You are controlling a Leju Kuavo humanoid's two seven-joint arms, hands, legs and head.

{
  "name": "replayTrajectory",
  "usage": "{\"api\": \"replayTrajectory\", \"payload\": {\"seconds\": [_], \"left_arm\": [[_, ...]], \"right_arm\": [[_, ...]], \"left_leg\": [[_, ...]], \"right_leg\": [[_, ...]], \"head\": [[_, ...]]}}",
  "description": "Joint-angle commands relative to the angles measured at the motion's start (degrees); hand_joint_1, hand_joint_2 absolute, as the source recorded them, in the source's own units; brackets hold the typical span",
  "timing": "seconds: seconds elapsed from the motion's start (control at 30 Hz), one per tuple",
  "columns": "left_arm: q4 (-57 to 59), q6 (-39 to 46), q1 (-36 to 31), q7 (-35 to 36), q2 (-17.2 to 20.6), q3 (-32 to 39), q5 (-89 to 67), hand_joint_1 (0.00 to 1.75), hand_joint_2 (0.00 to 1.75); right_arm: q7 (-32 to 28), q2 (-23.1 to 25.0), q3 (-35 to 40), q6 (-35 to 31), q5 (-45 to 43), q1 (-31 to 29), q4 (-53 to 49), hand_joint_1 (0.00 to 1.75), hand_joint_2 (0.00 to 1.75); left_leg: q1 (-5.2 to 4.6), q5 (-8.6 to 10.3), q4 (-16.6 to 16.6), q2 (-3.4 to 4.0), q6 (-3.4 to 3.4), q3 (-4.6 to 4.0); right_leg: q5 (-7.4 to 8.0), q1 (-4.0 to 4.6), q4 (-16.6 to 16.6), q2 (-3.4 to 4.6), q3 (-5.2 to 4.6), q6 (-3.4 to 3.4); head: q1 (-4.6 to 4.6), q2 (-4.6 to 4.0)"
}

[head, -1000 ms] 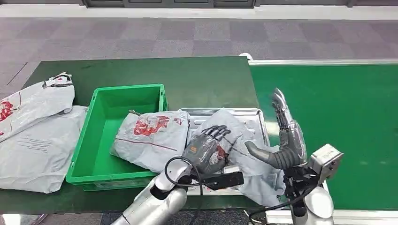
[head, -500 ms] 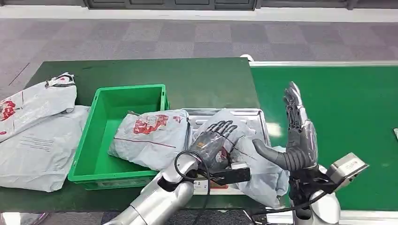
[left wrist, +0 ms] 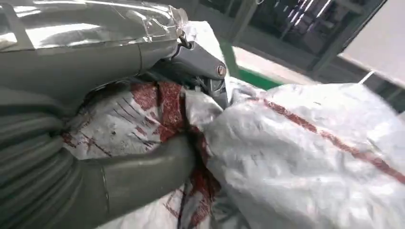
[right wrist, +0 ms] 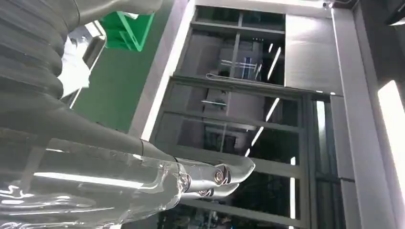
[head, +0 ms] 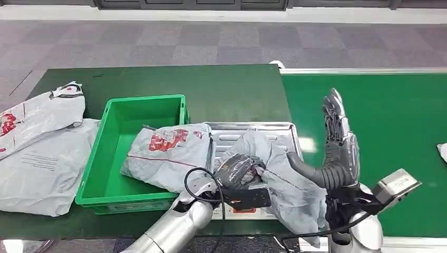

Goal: Moved the parcel from conveyor to table for the left to box.

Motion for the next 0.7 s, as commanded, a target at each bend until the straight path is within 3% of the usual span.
{"api": "replayTrajectory", "payload": {"seconds": [0.03, 0.07, 0.43, 0.47, 0.5, 0.67, 0.7], "left_arm": [[-2.6, 5.0, 0.4, -6.0, 1.3, 5.2, 6.8, 1.75, 1.75], [-4.5, 4.6, 1.1, -8.7, 1.3, 6.5, 10.8, 1.75, 1.75], [-6.0, 4.0, 1.4, -8.5, 2.0, 5.8, 11.5, 1.75, 1.75], [-7.2, 4.3, 2.2, -10.7, 1.6, 7.1, 14.6, 1.75, 1.75], [-10.8, 6.9, 4.0, -17.5, 0.9, 10.3, 22.0, 1.75, 1.75], [-39.1, 19.2, 10.7, -19.7, 9.0, 5.9, 34.7, 1.75, 1.75], [-46.1, 23.9, 12.1, -19.7, 11.9, 4.8, 34.9, 1.75, 1.75]], "right_arm": [[0.6, -1.0, -2.8, -0.5, -0.6, -2.4, 3.8, 0.00, 1.75], [0.8, -1.2, -2.9, -0.4, -1.0, -2.6, 4.0, 0.00, 1.75], [0.8, -1.4, -3.0, -0.3, -1.2, -2.8, 4.4, 0.00, 1.75], [0.8, -1.3, -3.0, -0.4, -1.3, -2.8, 4.4, 0.00, 1.75], [1.0, -1.5, -2.9, -0.9, -1.6, -2.8, 4.6, 0.00, 1.75], [0.7, -3.6, -1.7, -2.1, -3.9, -3.6, 7.0, 0.00, 1.75], [0.4, -4.2, -1.6, -2.4, -4.6, -3.5, 7.2, 0.00, 1.75]], "left_leg": [[0.09, -0.01, -0.1, 0.08, -0.07, 0.06], [0.05, -0.03, 0.0, 0.08, -0.05, 0.04], [0.02, -0.02, 0.0, 0.04, -0.04, -0.06], [0.06, -0.03, -0.1, 0.08, -0.07, 0.00], [0.06, -0.03, 0.0, 0.08, -0.06, -0.04], [0.11, -0.10, 0.0, 0.34, -0.11, -0.09], [0.07, -0.07, 0.0, 0.32, -0.08, -0.17]], "right_leg": [[0.07, 0.08, -0.2, 0.12, 0.07, -0.02], [0.03, 0.05, -0.1, 0.11, 0.05, -0.01], [0.01, 0.02, -0.1, 0.08, -0.06, -0.01], [0.04, 0.06, -0.1, 0.13, 0.01, -0.02], [0.03, 0.05, -0.1, 0.12, -0.04, -0.02], [0.06, 0.10, -0.1, 0.39, -0.17, -0.05], [0.05, 0.07, 0.0, 0.37, -0.29, -0.04]], "head": [[0.00, 0.00], [0.00, 0.00], [0.00, 0.00], [0.00, -0.02], [0.00, 0.00], [0.00, 0.00], [0.00, 0.00]]}}
